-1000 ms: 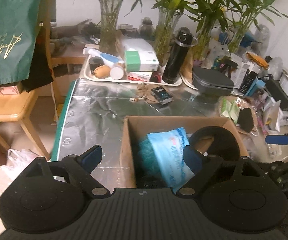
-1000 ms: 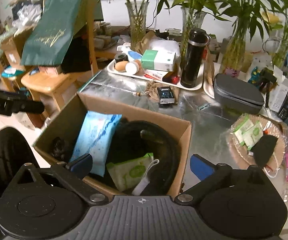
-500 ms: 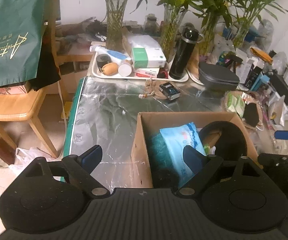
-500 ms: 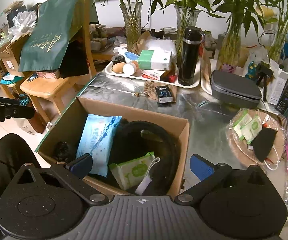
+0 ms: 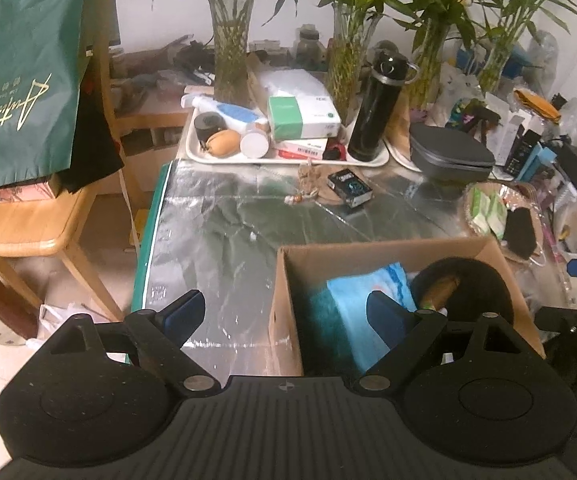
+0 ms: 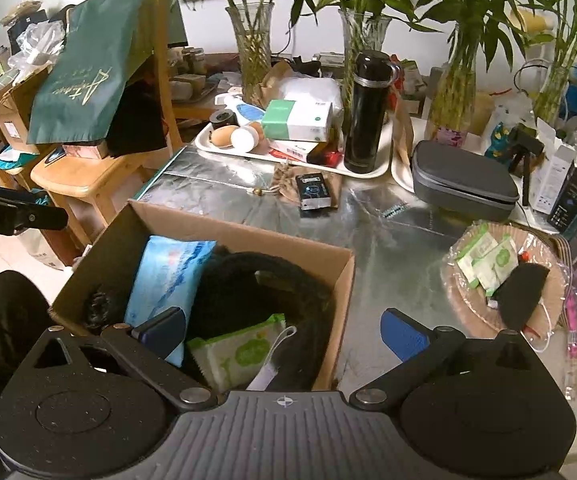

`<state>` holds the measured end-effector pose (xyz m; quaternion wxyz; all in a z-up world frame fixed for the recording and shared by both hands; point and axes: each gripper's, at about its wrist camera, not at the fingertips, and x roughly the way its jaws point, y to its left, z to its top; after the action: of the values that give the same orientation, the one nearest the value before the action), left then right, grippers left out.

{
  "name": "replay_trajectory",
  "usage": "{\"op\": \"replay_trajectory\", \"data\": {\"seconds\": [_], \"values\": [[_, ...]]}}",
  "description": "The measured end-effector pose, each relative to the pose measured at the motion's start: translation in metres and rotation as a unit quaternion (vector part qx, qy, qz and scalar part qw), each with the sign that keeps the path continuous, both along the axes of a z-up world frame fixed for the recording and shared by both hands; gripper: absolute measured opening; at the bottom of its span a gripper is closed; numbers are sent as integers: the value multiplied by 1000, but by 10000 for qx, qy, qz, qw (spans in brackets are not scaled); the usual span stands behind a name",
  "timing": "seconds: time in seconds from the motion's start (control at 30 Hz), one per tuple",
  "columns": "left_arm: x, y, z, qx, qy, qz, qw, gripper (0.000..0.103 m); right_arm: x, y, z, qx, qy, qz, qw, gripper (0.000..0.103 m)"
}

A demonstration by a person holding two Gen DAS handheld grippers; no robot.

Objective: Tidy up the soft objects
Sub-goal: 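Move both tools back over the table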

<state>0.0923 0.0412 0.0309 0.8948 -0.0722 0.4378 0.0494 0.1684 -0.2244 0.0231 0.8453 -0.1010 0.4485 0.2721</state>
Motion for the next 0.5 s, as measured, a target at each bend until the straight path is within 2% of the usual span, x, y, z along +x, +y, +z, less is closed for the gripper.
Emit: {"op": "replay_trajectory", "data": {"seconds": [0.33, 0.5], "values": [[32, 7, -13, 26, 134, -10, 9999, 89, 37, -6, -9, 128, 38, -96, 9999, 103], [46, 9, -18, 25, 97, -166, 9998, 89, 52, -6, -15, 119, 42, -57, 9999, 103]]}}
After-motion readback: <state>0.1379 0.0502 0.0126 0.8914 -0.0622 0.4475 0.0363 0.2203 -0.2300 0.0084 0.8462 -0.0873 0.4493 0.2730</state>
